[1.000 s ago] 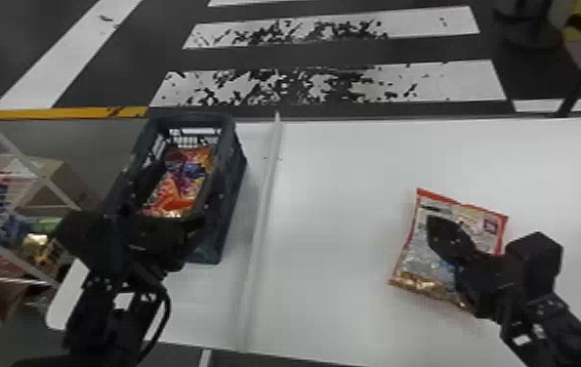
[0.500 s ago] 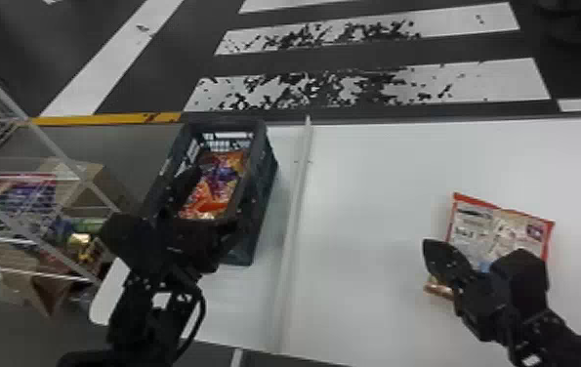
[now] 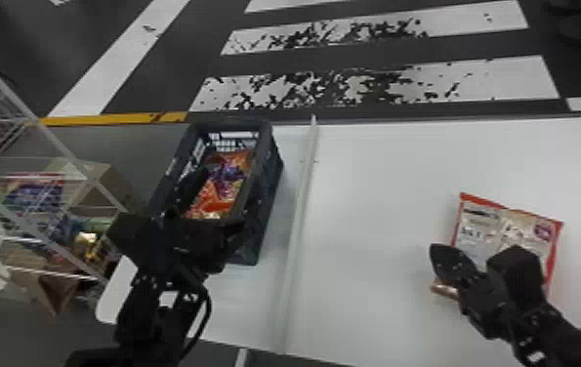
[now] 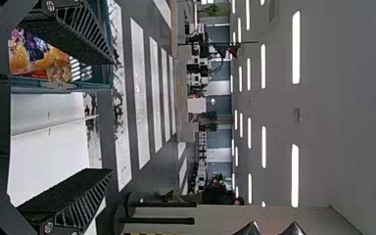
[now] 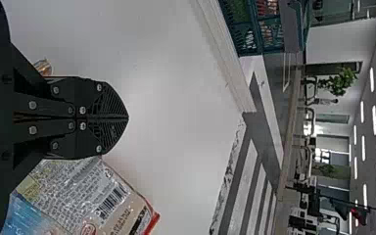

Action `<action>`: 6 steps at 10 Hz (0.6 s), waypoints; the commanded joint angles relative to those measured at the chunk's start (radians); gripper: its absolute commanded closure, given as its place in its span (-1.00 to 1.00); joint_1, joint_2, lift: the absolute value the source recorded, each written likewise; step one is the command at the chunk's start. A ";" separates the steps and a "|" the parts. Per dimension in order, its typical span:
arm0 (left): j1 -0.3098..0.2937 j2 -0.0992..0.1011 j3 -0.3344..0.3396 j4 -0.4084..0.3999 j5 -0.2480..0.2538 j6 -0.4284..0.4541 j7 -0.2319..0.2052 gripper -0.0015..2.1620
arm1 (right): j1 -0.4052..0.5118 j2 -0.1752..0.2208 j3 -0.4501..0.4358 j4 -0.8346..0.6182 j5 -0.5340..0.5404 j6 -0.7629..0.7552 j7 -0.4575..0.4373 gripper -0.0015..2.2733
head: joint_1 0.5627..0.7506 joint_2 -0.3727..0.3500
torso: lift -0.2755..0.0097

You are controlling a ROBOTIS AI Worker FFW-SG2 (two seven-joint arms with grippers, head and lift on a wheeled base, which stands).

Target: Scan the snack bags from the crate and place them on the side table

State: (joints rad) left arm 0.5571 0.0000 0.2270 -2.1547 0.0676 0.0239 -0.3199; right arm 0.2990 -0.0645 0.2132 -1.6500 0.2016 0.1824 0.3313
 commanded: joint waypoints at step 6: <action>-0.008 -0.003 0.000 0.004 0.003 0.000 -0.011 -0.92 | -0.001 -0.020 -0.049 0.001 0.018 0.019 0.006 0.77 | 0.41 0.69 | 0.27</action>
State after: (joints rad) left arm 0.5507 0.0000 0.2268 -2.1505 0.0706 0.0239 -0.3313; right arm 0.2957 -0.0799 0.1685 -1.6462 0.2184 0.2008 0.3384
